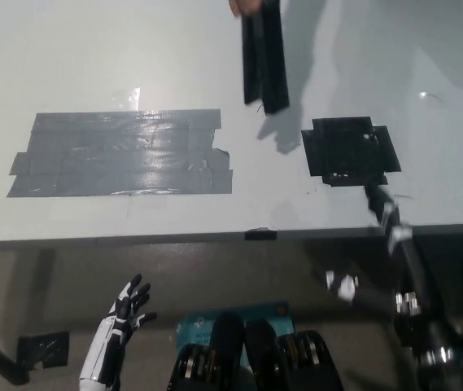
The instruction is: A person hands a stapler to the robot and the robot grabs it with its right hand and places it on the desk infront of it
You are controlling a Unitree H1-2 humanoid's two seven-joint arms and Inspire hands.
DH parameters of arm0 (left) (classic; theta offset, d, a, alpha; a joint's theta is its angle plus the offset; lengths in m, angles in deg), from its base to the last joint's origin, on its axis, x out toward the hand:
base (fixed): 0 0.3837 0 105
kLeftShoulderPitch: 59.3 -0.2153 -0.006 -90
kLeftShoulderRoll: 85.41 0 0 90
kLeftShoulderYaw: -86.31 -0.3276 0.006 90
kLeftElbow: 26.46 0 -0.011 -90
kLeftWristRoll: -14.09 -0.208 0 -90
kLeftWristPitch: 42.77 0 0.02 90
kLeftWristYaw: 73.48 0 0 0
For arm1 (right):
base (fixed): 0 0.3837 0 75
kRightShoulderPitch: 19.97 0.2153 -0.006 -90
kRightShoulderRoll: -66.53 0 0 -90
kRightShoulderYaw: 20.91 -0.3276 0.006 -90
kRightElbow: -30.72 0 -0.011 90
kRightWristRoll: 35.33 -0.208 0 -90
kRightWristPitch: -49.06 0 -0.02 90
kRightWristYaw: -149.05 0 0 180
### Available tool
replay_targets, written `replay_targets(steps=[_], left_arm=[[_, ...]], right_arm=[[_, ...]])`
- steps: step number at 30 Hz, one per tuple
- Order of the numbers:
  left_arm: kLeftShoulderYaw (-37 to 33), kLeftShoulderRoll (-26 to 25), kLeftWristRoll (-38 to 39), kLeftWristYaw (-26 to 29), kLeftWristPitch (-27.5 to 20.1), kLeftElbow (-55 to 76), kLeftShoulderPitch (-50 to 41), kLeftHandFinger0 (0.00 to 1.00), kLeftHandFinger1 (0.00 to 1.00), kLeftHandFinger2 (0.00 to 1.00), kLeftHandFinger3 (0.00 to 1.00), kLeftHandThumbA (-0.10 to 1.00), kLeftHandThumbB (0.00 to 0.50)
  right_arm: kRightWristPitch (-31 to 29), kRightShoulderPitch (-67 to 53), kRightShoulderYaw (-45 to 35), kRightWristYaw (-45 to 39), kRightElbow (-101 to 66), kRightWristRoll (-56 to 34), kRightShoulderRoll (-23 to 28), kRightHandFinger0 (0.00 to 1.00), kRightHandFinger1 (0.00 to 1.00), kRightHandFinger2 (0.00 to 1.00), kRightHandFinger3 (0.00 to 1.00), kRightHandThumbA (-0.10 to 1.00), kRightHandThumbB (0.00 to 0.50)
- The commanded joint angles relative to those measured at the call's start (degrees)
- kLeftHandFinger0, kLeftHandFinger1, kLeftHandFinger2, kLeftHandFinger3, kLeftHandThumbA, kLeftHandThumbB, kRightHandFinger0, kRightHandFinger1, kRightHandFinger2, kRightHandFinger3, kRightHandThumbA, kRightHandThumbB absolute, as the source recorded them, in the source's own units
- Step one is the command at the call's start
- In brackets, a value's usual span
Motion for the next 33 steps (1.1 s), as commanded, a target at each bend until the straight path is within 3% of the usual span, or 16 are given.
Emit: replay_targets(steps=[1, 11, 27, 33], left_arm=[[0.0, -0.5, -0.5, -0.2, -2.5, 0.4, 0.3, 0.89, 1.00, 1.00, 1.00, 1.00, 0.379], [0.2, -0.3, -0.3, -0.3, -2.0, 0.6, 0.2, 0.90, 1.00, 1.00, 1.00, 1.00, 0.377], [0.6, -0.4, 0.5, -0.6, -0.9, 1.4, 0.6, 0.89, 1.00, 0.99, 1.00, 1.00, 0.383], [0.6, -0.4, 0.0, -0.3, -0.7, 1.5, 1.1, 0.86, 0.98, 0.95, 1.00, 1.00, 0.376]], right_arm=[[7.1, 6.1, -1.4, 0.0, -0.6, -1.1, -0.9, 1.00, 1.00, 1.00, 1.00, 1.00, 0.293], [10.6, 20.2, -2.7, 2.8, 15.4, 1.7, -0.7, 1.00, 1.00, 1.00, 1.00, 1.00, 0.368], [8.5, 38.3, -5.4, 7.8, 40.1, 1.0, -1.2, 1.00, 1.00, 1.00, 1.00, 1.00, 0.368], [9.5, 41.2, -5.1, 8.3, 42.6, 1.0, -1.5, 1.00, 1.00, 1.00, 1.00, 1.00, 0.402]])
